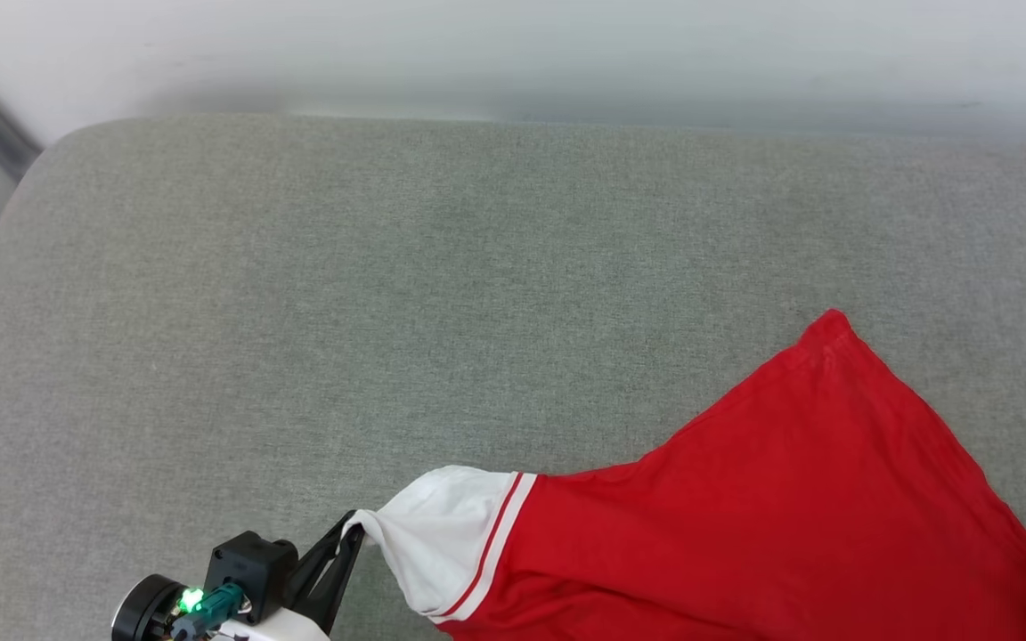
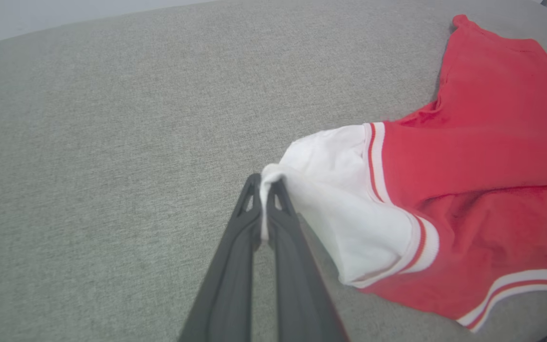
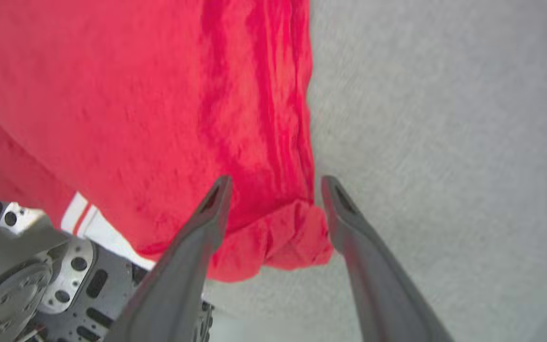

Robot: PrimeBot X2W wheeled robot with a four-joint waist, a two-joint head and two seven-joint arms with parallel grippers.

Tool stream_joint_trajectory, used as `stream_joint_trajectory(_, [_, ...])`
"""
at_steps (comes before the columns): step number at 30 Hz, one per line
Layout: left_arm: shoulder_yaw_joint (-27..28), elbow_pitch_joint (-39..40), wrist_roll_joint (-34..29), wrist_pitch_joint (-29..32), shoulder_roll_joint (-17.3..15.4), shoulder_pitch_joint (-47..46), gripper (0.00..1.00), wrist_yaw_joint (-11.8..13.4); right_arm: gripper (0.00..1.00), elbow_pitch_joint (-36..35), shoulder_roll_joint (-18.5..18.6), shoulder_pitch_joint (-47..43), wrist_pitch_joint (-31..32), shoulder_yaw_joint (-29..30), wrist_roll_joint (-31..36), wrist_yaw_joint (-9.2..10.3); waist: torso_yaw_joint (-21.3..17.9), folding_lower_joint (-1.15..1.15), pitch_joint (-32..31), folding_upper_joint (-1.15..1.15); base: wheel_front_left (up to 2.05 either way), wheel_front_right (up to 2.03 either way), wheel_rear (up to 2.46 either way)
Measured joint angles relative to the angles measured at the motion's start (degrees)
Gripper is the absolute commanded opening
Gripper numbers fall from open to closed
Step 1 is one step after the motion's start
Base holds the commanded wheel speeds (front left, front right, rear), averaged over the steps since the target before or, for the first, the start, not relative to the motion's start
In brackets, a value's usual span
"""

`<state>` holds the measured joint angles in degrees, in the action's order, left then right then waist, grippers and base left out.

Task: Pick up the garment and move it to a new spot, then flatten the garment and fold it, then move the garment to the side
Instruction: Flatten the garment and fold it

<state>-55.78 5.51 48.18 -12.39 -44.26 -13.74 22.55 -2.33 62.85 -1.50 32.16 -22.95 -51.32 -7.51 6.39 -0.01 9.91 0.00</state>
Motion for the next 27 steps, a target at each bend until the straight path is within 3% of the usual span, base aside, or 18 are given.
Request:
stream_joint_trajectory(5, [-0.07,0.63,-0.57,0.05,-0.12,-0.58,0.0,0.13,1.0,-8.44,0.64,10.74,2.1,6.09,2.03,0.0,0.21,0.0,1.34,0.0,0.0,0.0,0.0])
stream_joint_trajectory(10, [-0.49,1.04,-2.26,0.64,1.0,-3.58,0.0,-0.43,1.0,-9.91,-0.38,23.13,9.85,2.25,4.98,0.0,1.36,0.01,4.08,0.0,0.0,0.0,0.0])
stream_joint_trajectory(18, [-0.97,1.11,-4.42,1.07,3.21,-7.79,0.0,-1.33,1.0,2.4,-10.62,43.97,20.87,-11.58,10.81,0.0,4.26,0.02,9.35,0.0,0.0,0.0,0.0])
stream_joint_trajectory(23, [-0.99,1.25,-5.43,1.04,4.25,-9.66,0.0,-1.45,1.0,11.93,-15.81,50.89,21.08,-17.64,12.13,0.0,5.95,0.02,12.56,0.0,0.0,0.0,0.0])
stream_joint_trajectory(27, [-0.94,1.21,-5.84,0.86,5.08,-10.42,0.0,-1.45,1.0,15.46,-16.36,52.07,20.7,-23.09,11.92,0.03,7.1,0.02,14.56,0.0,0.0,0.0,0.0])
